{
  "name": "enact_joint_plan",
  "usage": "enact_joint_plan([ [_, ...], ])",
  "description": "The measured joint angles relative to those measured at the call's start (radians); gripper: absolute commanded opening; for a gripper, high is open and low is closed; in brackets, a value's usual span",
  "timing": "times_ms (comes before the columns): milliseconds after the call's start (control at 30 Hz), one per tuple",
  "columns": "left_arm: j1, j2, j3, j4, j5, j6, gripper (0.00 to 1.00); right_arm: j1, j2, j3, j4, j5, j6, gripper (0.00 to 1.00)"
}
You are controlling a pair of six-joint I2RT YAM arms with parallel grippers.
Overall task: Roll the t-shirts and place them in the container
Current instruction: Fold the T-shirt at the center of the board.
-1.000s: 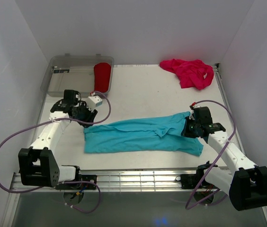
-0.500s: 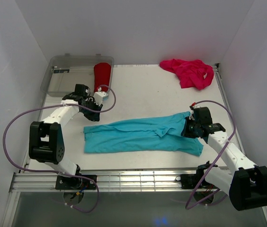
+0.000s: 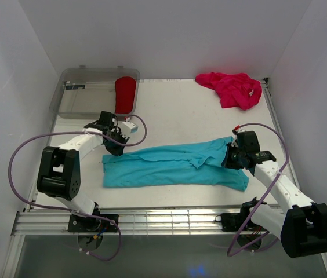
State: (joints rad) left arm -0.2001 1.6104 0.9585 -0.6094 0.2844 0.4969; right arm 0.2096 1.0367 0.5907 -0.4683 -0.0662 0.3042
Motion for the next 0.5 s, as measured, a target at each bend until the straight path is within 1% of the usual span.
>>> enact_joint_plan([
  [100,0.0,-0.037,-0.006,-0.004,0.01,0.003,0.11,0.0,0.0,0.0,0.0,0.0,0.0,0.08],
  [267,0.0,-0.142,-0.04,-0.034,0.016,0.021,0.1,0.0,0.0,0.0,0.0,0.004,0.0,0.08],
  [500,0.0,-0.206,-0.171,-0.105,0.011,0.058,0.1,0.0,-0.001,0.0,0.0,0.008,-0.001,0.08],
])
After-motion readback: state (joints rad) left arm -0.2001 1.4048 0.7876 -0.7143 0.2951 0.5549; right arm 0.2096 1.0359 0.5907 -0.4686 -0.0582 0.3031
